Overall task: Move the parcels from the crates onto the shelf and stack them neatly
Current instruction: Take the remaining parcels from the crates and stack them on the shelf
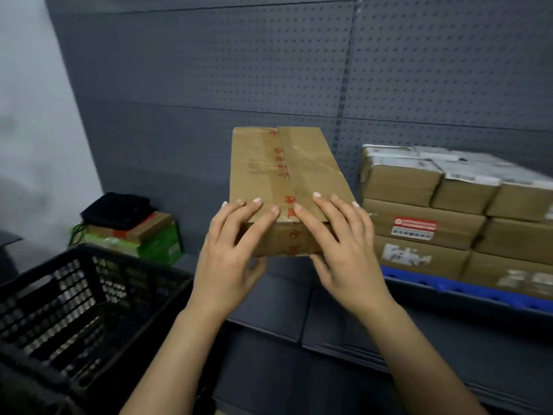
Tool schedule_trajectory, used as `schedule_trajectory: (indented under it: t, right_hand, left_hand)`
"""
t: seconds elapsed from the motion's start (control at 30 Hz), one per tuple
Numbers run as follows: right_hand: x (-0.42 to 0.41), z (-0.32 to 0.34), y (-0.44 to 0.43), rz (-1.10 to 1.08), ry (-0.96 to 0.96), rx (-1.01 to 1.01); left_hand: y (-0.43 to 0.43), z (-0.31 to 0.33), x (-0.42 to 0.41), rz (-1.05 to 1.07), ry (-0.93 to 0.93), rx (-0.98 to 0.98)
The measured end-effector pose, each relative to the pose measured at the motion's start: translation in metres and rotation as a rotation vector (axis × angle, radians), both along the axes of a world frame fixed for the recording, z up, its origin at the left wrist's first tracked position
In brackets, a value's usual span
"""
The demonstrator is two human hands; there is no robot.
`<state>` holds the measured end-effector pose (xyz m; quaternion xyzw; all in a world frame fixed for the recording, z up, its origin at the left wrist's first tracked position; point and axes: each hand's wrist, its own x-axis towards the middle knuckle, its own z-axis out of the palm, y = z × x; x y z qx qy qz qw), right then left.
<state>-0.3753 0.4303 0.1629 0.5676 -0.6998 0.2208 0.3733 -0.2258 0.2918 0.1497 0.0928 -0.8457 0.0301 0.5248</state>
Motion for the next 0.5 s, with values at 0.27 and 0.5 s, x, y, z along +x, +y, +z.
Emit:
schedule_trajectory:
  t: [0.27, 0.5]
  right_hand:
    - [-0.032, 0.024, 0.055, -0.274, 0.113, -0.122]
    - [-0.054, 0.036, 0.132, -0.502, 0.162, -0.157]
  left_hand:
    - [0.014, 0.028, -0.079, -0.272, 0.060, -0.118]
    - [0.074, 0.045, -0.141, -0.478, 0.091, -0.160]
